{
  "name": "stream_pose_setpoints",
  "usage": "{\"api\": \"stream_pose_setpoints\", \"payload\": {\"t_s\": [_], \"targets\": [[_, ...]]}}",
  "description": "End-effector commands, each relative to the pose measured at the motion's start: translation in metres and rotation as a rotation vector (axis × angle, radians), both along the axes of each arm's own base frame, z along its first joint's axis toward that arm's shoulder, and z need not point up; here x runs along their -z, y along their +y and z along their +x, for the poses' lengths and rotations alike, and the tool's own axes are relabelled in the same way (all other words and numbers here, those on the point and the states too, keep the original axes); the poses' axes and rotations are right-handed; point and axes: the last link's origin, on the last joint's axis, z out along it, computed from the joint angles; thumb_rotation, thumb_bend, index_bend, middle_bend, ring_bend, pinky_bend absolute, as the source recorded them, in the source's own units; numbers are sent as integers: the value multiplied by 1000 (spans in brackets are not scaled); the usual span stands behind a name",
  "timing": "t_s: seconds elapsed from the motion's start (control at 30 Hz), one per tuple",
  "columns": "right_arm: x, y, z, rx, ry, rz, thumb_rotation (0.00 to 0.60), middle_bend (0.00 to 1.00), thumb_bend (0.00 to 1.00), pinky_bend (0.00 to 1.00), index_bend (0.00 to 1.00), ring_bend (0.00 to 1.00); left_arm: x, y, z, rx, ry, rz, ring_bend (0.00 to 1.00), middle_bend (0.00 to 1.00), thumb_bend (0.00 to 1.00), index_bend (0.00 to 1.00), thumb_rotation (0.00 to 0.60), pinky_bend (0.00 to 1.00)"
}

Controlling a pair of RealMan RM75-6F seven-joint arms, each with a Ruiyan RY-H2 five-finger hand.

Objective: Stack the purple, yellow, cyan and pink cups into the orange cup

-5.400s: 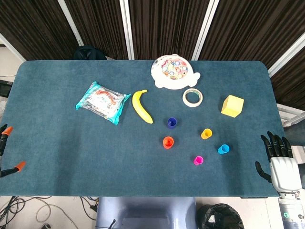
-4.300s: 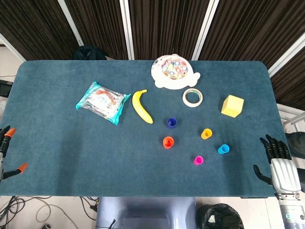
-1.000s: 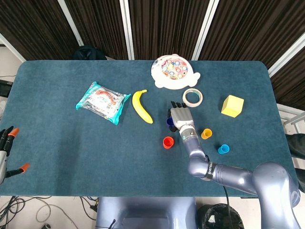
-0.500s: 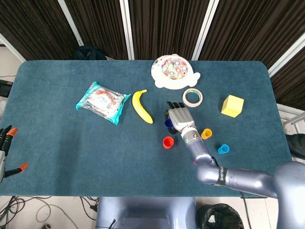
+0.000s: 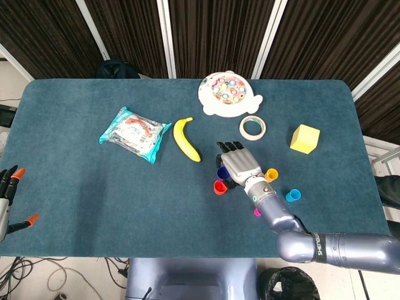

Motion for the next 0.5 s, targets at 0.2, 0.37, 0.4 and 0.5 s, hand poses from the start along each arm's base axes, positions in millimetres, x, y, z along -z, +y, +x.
{"api": "stream_pose_setpoints", "payload": {"t_s": [0.2,0.37,0.4,0.5], "targets": [[4,13,-4,-13,-8,32,600,0,408,0,448,0,-1,-1,0,1,-3,2,0,0,0,0,600,37],[10,15,-5,-26,-8,33,600,0,408,0,448,0,0,0,0,-2,-3,0,0,0,0,0,600,37],[11,15,-5,-25,-9,31,600,0,408,0,448,0,0,0,0,-2,-3,-1,0,0,0,0,600,37],[15,14,-8,-16,-12,32,600,0,408,0,449,0,-1,0,0,-3,-4,4,0,0,0,0,600,37]]}}
